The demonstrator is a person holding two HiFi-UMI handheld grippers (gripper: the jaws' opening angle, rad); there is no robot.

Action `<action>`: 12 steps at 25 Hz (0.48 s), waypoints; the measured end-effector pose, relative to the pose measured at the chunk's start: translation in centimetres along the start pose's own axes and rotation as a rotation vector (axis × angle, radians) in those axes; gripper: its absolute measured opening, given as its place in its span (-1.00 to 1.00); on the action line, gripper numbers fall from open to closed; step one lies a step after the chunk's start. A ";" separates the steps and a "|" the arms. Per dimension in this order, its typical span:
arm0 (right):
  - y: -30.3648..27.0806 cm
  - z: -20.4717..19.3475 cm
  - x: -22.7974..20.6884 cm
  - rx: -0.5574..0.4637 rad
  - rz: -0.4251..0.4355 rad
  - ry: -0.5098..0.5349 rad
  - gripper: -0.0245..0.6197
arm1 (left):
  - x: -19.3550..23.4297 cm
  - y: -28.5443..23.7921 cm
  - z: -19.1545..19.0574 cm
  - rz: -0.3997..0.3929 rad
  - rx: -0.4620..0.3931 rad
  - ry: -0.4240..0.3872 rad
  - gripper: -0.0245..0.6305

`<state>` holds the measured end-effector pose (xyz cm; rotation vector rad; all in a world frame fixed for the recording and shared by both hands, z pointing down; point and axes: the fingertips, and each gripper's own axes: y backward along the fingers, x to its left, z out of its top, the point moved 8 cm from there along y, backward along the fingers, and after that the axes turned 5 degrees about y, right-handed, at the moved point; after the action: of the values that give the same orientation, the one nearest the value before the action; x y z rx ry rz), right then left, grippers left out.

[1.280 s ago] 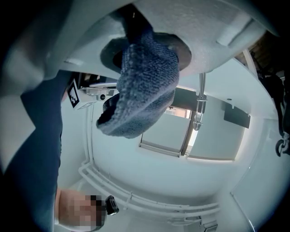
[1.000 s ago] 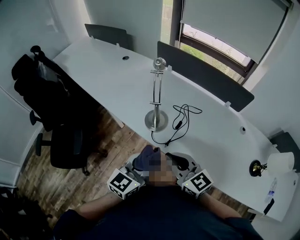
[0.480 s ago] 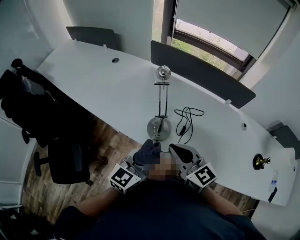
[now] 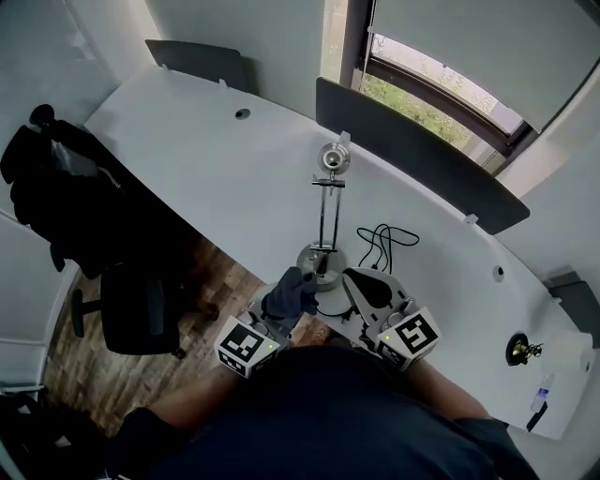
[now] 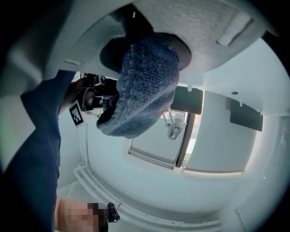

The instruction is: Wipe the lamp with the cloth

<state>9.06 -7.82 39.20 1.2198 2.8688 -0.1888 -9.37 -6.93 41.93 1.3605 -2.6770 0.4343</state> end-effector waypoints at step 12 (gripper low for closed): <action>-3.4 0.3 -4.0 0.028 0.065 0.012 -0.88 | 3.1 -3.3 -5.7 0.049 0.173 0.024 -0.71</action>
<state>9.39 -13.03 39.46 1.3220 2.8409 -0.2225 -8.78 -9.44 48.72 1.3244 -2.7119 0.6984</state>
